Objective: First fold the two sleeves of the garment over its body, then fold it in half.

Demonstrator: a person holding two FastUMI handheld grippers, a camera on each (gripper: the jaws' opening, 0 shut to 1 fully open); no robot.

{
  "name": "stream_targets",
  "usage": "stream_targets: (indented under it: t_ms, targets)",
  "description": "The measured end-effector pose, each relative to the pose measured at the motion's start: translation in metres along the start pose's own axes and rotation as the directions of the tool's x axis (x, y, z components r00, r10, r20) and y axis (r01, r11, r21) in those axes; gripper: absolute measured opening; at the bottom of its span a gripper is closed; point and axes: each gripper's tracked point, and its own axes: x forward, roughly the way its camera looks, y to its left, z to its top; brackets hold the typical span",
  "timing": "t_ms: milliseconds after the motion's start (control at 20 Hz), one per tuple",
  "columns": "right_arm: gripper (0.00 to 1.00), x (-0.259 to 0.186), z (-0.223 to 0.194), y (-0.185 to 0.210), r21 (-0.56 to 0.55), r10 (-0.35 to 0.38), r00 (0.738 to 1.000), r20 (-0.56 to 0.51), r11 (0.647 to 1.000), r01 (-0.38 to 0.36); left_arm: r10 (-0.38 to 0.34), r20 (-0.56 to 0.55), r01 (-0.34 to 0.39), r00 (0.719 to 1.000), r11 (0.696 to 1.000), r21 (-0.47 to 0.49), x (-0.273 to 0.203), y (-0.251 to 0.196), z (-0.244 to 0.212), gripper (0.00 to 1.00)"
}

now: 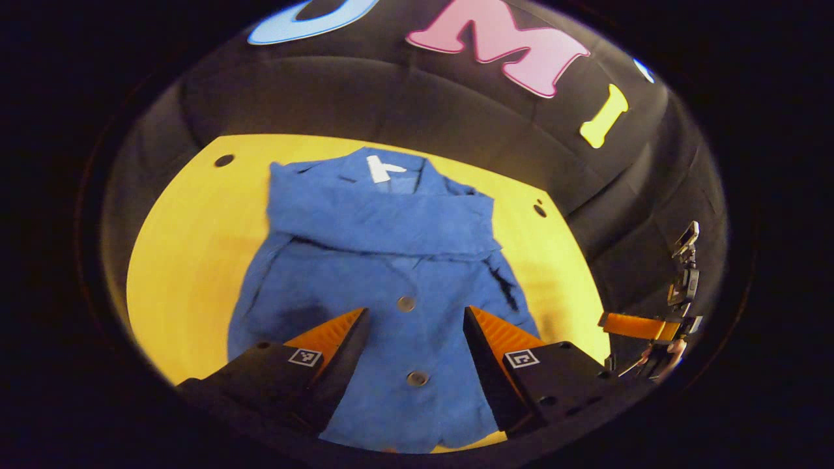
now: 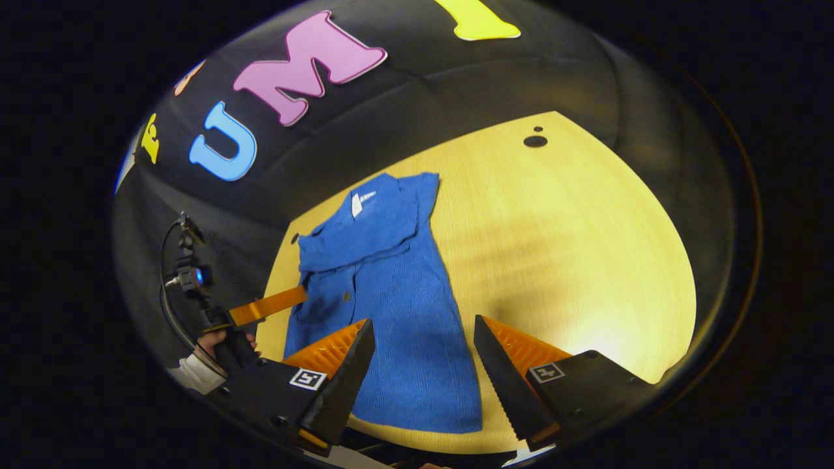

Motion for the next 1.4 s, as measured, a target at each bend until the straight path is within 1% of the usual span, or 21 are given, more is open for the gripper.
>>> stream_targets:
  t_ms: [100, 200, 250, 350, 500, 700, 750, 800, 900, 950, 1050, 1150, 1200, 1250, 1300, 1350, 1400]
  targets:
    - [0.97, -0.001, -0.026, 0.001, -0.034, -0.047, 0.999, -0.026, 0.998, 0.046, 0.091, -0.044, -0.092, 0.995, 0.996, -0.013, -0.028, 0.045, -0.041, 0.84]
    - [0.97, -0.002, -0.057, -0.004, -0.065, -0.105, 0.993, -0.063, 0.993, 0.100, 0.189, -0.088, -0.190, 0.978, 0.982, 0.000, -0.049, 0.087, -0.079, 0.84]
    - [0.97, -0.002, -0.072, -0.006, -0.076, -0.129, 0.988, -0.083, 0.990, 0.123, 0.221, -0.105, -0.222, 0.970, 0.975, 0.001, -0.057, 0.102, -0.095, 0.84]
    - [0.97, 0.001, -0.097, -0.012, -0.104, -0.184, 0.976, -0.119, 0.980, 0.172, 0.254, -0.142, -0.259, 0.957, 0.966, -0.013, -0.067, 0.123, -0.121, 0.85]
    - [0.97, 0.005, -0.126, -0.017, -0.162, -0.267, 0.949, -0.169, 0.957, 0.241, 0.300, -0.212, -0.310, 0.930, 0.951, -0.015, -0.073, 0.150, -0.151, 0.85]
    - [0.97, 0.007, -0.143, -0.020, -0.205, -0.327, 0.926, -0.188, 0.935, 0.288, 0.316, -0.272, -0.320, 0.909, 0.947, 0.030, -0.072, 0.157, -0.173, 0.84]
    - [0.97, 0.006, -0.145, -0.024, -0.210, -0.344, 0.919, -0.191, 0.929, 0.304, 0.307, -0.279, -0.312, 0.910, 0.950, 0.026, -0.070, 0.155, -0.175, 0.84]
    - [0.98, 0.006, -0.149, -0.028, -0.210, -0.357, 0.911, -0.205, 0.925, 0.316, 0.299, -0.284, -0.306, 0.911, 0.952, 0.018, -0.069, 0.154, -0.176, 0.81]
    - [0.98, 0.006, -0.154, -0.034, -0.195, -0.366, 0.905, -0.216, 0.925, 0.327, 0.288, -0.281, -0.297, 0.916, 0.955, 0.011, -0.068, 0.153, -0.175, 0.89]
    - [0.98, 0.005, -0.157, -0.035, -0.193, -0.374, 0.901, -0.220, 0.922, 0.335, 0.283, -0.285, -0.292, 0.916, 0.956, 0.012, -0.066, 0.152, -0.177, 0.84]
    - [0.98, 0.005, -0.164, -0.043, -0.197, -0.394, 0.888, -0.238, 0.915, 0.353, 0.281, -0.287, -0.287, 0.916, 0.958, 0.021, -0.067, 0.153, -0.178, 0.84]
    - [0.98, 0.006, -0.173, -0.052, -0.200, -0.422, 0.868, -0.263, 0.904, 0.378, 0.285, -0.281, -0.287, 0.916, 0.957, 0.035, -0.067, 0.153, -0.177, 0.84]
    - [0.98, 0.005, -0.182, -0.057, -0.201, -0.437, 0.851, -0.291, 0.898, 0.392, 0.286, -0.275, -0.287, 0.918, 0.957, 0.040, -0.066, 0.154, -0.177, 0.84]
    - [0.97, 0.006, -0.177, -0.059, -0.210, -0.449, 0.853, -0.266, 0.890, 0.404, 0.288, -0.270, -0.288, 0.919, 0.957, 0.043, -0.066, 0.154, -0.176, 0.84]
    - [0.98, 0.007, -0.180, -0.060, -0.215, -0.455, 0.845, -0.281, 0.888, 0.407, 0.289, -0.269, -0.289, 0.919, 0.957, 0.041, -0.065, 0.154, -0.177, 0.84]
    - [0.95, 0.006, -0.180, -0.058, -0.220, -0.458, 0.839, -0.294, 0.887, 0.407, 0.290, -0.265, -0.289, 0.920, 0.956, 0.042, -0.065, 0.153, -0.176, 0.84]
    - [0.96, 0.007, -0.179, -0.058, -0.218, -0.459, 0.834, -0.305, 0.887, 0.408, 0.284, -0.269, -0.285, 0.920, 0.958, 0.038, -0.065, 0.153, -0.177, 0.84]
